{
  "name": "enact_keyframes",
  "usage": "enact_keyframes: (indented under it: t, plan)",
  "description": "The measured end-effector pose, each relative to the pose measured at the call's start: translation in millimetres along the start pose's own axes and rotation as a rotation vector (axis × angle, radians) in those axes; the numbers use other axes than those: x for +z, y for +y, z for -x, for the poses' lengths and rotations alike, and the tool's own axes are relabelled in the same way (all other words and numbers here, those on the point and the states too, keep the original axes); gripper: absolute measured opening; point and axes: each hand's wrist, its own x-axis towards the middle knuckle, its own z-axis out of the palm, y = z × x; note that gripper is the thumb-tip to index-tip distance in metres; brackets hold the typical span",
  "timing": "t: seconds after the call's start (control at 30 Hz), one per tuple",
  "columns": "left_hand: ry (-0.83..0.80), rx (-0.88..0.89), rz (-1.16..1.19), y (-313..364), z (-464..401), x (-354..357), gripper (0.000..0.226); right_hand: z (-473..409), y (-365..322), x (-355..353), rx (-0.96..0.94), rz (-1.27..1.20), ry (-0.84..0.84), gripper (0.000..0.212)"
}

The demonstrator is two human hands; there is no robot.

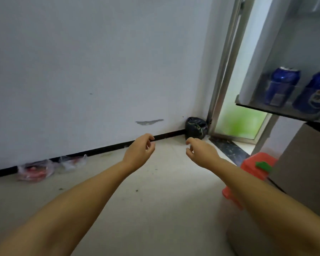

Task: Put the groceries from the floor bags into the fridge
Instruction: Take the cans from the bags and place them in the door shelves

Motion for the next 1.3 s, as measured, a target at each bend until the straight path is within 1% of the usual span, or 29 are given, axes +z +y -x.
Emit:
enact_keyframes:
  t: [0.13,0.23,0.33,0.43,0.53,0.63,0.83,1.03,1.17,1.3]
  plan:
    - [-0.045,-0.194,-0.110,-89.5,49.6,-60.4,0.013,-18.7,-87.6,56.3,0.030,0.005,-0.235,0.042]
    - [0.013,-0.340,-0.146,-146.7,86.0,-97.2,0.006,-31.1,-149.9,93.7,-0.051,0.087,-0.422,0.045]
    - [0.069,-0.490,-0.152,-195.1,120.0,-129.1,0.007,-45.7,-209.0,128.2,-0.168,0.126,-0.502,0.044]
    - [0.092,-0.590,-0.161,-240.5,141.2,-157.0,0.010,-66.3,-265.5,158.0,-0.266,0.124,-0.537,0.044]
    - [0.100,-0.643,-0.166,-285.2,140.7,-179.0,0.011,-96.8,-311.4,184.6,-0.336,0.111,-0.554,0.045]
    - [0.098,-0.693,-0.177,-332.6,122.6,-199.1,0.015,-140.9,-351.2,210.7,-0.398,0.112,-0.567,0.044]
    - [0.076,-0.797,-0.172,-427.2,80.0,-238.9,0.021,-243.8,-420.5,252.0,-0.445,0.165,-0.645,0.044]
    - [0.159,-0.917,-0.148,-512.6,61.3,-297.4,0.022,-328.5,-507.6,283.8,-0.545,0.200,-0.682,0.041]
    - [0.193,-0.956,-0.151,-583.0,49.1,-338.4,0.021,-372.5,-581.8,318.4,-0.622,0.191,-0.694,0.042]
    - [0.186,-0.950,-0.157,-667.0,27.4,-381.7,0.020,-426.1,-663.2,359.7,-0.638,0.166,-0.686,0.044]
